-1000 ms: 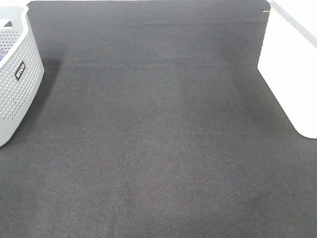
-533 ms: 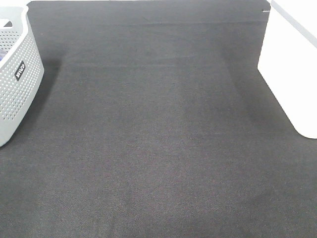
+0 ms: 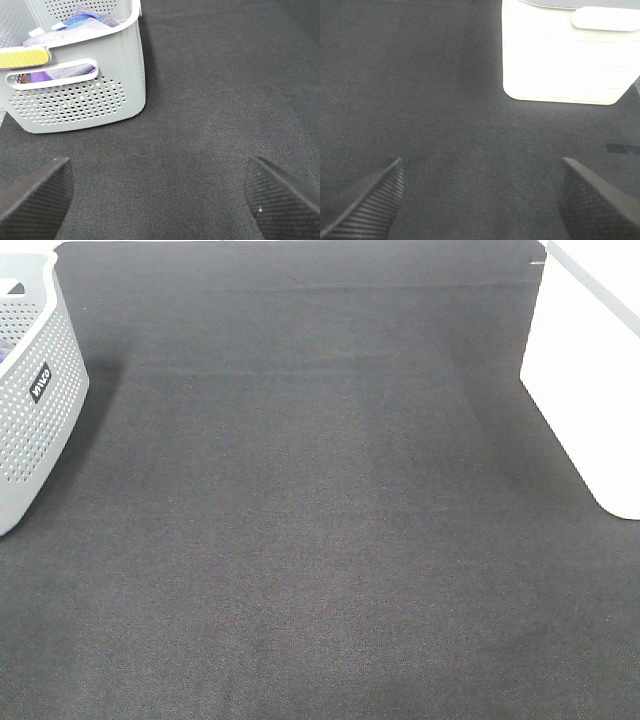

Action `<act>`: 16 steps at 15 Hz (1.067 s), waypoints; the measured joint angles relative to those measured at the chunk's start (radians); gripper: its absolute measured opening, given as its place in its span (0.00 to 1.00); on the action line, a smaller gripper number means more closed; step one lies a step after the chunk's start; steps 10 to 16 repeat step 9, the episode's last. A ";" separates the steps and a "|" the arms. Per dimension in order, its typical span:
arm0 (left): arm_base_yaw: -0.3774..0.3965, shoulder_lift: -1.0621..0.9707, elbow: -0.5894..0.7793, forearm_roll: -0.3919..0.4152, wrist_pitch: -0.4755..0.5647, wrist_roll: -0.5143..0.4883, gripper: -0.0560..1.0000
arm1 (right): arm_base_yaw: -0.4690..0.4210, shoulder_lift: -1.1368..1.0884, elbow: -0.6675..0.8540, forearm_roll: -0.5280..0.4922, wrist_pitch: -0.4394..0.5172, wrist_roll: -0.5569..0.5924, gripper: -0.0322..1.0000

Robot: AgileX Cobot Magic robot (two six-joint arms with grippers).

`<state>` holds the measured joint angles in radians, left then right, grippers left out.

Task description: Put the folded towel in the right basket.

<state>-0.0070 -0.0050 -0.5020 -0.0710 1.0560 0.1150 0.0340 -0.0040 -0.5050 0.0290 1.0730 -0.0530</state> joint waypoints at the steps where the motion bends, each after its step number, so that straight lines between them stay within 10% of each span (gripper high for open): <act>1: 0.000 0.000 0.000 0.000 0.000 0.000 0.89 | 0.000 0.000 0.000 0.000 0.000 -0.001 0.79; 16: 0.000 0.000 0.000 0.000 0.000 0.000 0.89 | 0.000 0.000 0.000 0.000 0.000 -0.001 0.79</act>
